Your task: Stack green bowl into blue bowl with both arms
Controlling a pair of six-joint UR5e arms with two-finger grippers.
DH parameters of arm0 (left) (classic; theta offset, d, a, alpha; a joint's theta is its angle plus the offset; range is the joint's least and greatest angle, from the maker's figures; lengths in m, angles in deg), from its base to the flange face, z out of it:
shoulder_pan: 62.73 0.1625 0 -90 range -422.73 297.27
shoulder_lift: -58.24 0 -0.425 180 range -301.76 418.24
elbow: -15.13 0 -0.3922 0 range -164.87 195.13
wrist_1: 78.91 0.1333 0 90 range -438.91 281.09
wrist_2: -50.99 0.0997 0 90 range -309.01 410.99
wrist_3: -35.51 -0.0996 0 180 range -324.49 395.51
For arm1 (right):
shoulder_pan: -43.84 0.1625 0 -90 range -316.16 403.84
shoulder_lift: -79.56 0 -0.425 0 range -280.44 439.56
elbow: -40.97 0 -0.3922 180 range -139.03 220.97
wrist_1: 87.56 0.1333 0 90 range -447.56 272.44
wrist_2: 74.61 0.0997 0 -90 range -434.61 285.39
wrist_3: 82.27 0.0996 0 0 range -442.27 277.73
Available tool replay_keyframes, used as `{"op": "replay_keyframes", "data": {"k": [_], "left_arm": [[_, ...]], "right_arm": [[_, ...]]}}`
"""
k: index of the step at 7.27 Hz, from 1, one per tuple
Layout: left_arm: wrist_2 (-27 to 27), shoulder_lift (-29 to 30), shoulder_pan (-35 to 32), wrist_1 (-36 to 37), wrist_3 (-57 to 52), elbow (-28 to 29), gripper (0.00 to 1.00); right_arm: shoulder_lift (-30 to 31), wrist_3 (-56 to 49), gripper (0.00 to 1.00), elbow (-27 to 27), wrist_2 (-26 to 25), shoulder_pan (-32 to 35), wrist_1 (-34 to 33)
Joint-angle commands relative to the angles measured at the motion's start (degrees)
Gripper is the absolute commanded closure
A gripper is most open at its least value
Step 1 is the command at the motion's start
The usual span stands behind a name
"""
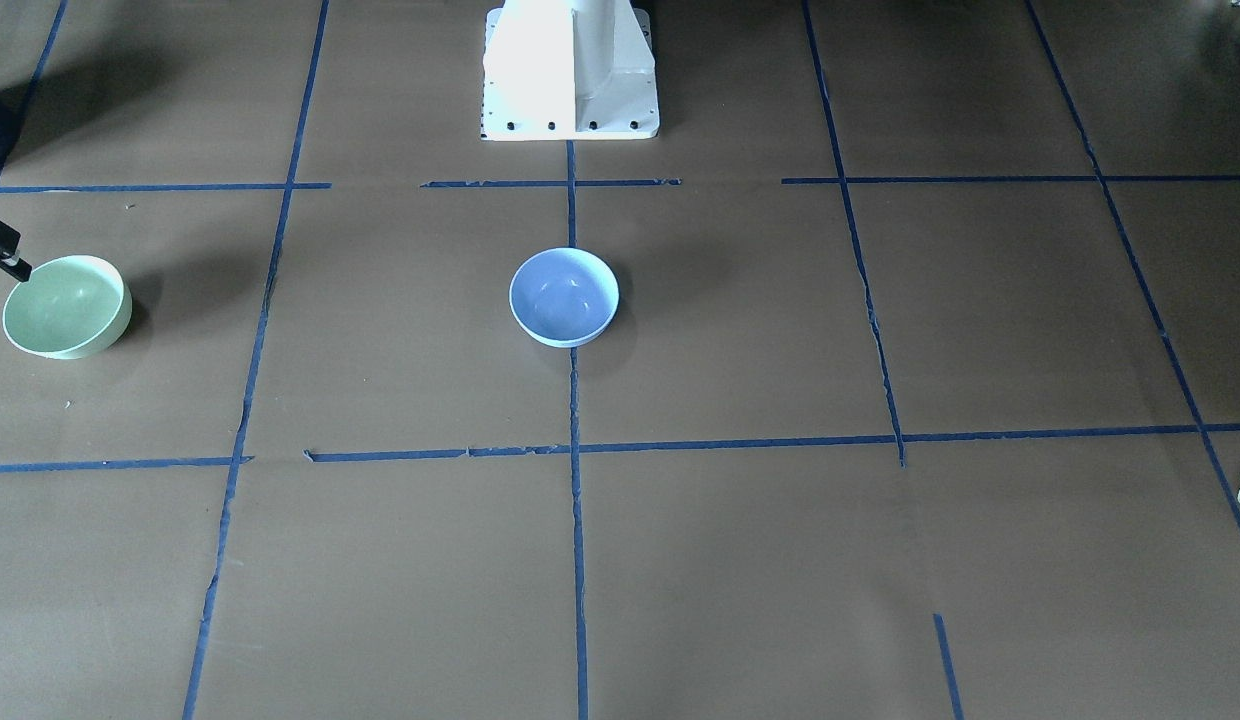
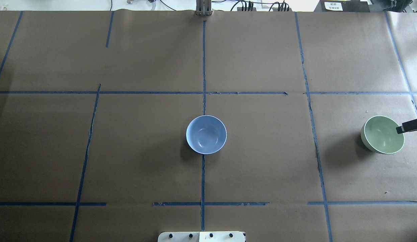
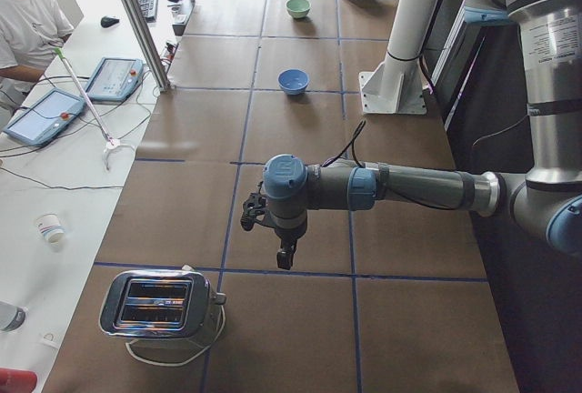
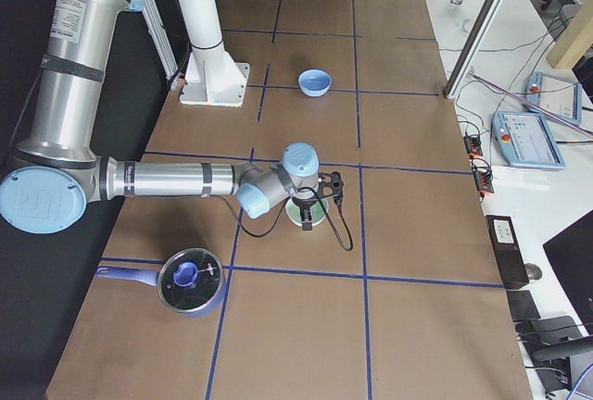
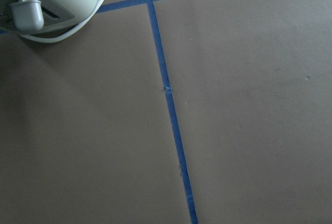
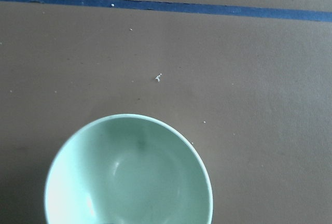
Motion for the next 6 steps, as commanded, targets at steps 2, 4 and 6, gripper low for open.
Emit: {"op": "replay_keyframes", "data": {"k": [2,4,6], "left_arm": [[-0.01,-0.27,-0.07,-0.05,-0.09,-0.65,0.00],[-0.01,-0.36,-0.07,-0.05,-0.18,-0.65,0.00],[-0.01,-0.36,-0.07,-0.05,-0.09,-0.65,0.00]], "right_arm": [[-0.75,2.76,0.52,6.31,-1.60,-4.01,7.27],[-0.84,2.77,1.00,5.88,-1.61,-4.02,7.36],[-0.92,2.85,1.00,4.48,-1.34,-4.02,7.10]]}}
